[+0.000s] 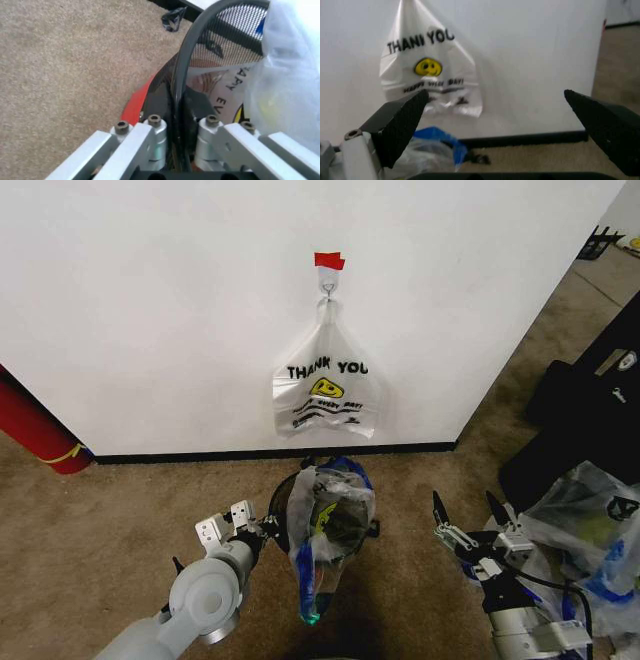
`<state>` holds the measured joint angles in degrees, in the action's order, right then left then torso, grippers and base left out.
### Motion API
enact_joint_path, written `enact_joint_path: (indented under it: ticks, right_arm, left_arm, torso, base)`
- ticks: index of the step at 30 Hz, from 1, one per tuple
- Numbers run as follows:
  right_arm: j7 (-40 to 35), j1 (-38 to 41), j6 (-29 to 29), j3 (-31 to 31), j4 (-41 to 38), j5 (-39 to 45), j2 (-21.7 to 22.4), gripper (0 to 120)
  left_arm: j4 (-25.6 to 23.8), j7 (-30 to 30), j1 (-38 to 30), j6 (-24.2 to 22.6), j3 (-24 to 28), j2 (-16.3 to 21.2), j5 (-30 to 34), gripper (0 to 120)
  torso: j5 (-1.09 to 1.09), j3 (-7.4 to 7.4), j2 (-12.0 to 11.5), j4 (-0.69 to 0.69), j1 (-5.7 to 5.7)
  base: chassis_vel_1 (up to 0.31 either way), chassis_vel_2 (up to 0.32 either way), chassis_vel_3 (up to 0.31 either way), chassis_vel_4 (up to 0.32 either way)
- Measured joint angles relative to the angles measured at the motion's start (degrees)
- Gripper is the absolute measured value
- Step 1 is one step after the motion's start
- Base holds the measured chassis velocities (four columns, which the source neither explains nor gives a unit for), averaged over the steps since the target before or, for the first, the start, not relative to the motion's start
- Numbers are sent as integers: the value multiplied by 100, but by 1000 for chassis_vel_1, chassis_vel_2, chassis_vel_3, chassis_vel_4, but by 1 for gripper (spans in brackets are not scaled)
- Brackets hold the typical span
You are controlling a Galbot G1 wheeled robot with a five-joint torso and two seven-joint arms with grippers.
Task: Pick up the garbage bag from the wall and place it over the trash bin.
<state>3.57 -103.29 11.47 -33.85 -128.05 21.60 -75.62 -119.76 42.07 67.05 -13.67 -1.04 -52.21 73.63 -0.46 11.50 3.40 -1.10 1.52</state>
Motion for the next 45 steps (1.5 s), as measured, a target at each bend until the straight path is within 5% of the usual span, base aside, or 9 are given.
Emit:
enact_joint_path:
  ticks: [4, 16, 22, 24, 37, 45]
  right_arm:
    - [-230, 33, -332, 125, -104, 59, 221, 100]
    - [-1530, 975, -2134, 1098, -206, 1035, 1346, 100]
    - [-1720, 1102, -2772, 1232, -225, 1205, 1279, 100]
    - [-1997, 1408, -3013, 1475, -160, 1338, 1181, 100]
    - [-3712, 2559, -4219, 2410, 156, 2528, 767, 97]
    - [-4578, 3080, -4558, 2681, 498, 3224, 428, 93]
  left_arm:
    - [-68, -32, 61, -89, -50, 35, -180, 23]
    - [-1369, -856, 324, -542, -684, 566, -1135, 71]
    - [-1615, -1169, -257, -578, -365, 752, -1363, 90]
    - [-1785, -1223, -243, -631, -353, 783, -1414, 98]
    - [-1860, -1917, -196, -411, -383, 1088, -2605, 100]
    - [-1854, -1938, -139, -389, -340, 1029, -2650, 100]
  torso:
    - [-1, 1, 0, -1, 0]
    - [0, 1, 0, 4, 0]
    - [-2, 1, 0, -9, 1]
    - [2, 1, 0, -3, 0]
    - [-1, 1, 0, -1, 1]
    - [-1, 1, 0, 0, 1]
  base:
    - [0, 0, 0, 0]
    - [0, 0, 0, 0]
    - [0, 0, 0, 0]
    - [0, 0, 0, 0]
    - [0, 0, 0, 0]
    - [0, 0, 0, 0]
